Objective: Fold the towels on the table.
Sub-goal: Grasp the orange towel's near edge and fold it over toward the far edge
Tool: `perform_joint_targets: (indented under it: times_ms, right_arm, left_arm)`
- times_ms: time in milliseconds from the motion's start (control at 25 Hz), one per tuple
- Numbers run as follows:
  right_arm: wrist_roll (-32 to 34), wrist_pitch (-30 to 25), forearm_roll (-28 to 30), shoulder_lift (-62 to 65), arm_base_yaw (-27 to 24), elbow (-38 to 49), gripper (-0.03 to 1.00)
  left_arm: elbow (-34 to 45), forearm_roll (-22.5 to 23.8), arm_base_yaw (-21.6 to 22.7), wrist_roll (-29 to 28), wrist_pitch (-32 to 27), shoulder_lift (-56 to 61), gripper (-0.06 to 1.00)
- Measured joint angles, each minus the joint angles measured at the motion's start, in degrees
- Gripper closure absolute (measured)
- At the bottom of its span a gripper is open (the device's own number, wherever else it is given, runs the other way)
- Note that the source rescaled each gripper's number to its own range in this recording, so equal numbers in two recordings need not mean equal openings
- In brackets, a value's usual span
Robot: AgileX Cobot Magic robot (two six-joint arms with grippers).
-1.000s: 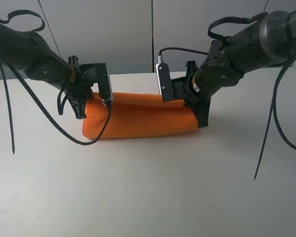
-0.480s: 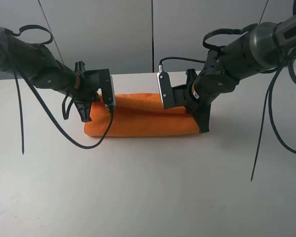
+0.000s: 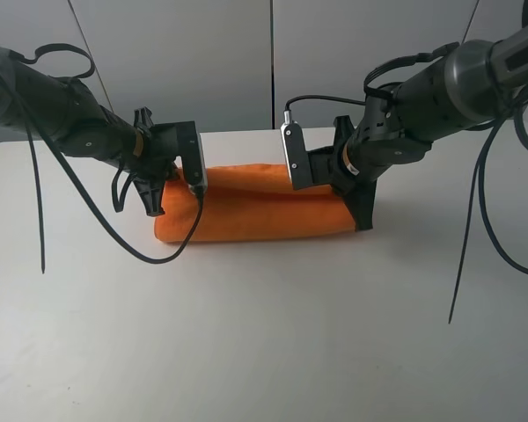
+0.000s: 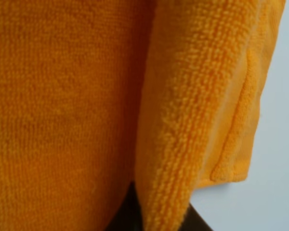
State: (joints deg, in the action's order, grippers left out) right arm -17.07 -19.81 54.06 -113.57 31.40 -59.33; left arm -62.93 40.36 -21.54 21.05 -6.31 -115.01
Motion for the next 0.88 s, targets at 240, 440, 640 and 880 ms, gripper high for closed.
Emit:
perform_joint_targets:
  times_ms: [240, 440, 640, 880]
  right_arm:
    - [2.78, 0.72, 5.15, -0.03, 0.00, 0.00, 0.97]
    - [4.60, 1.87, 7.88, -0.03, 0.00, 0.00, 0.97]
    - [6.85, 2.49, 8.26, -0.03, 0.00, 0.00, 0.85]
    - [8.05, 1.39, 9.78, -0.03, -0.12, 0.00, 0.17]
  left_arm:
    - [0.00, -0.22, 0.00, -2.14, -0.26, 0.00, 0.94]
    - [0.00, -0.56, 0.00, -2.50, -1.95, 0.00, 0.94]
    - [0.00, -1.32, 0.00, -2.50, -2.43, 0.00, 0.94]
    - [0.00, -1.59, 0.27, -3.75, -3.20, 0.00, 0.38]
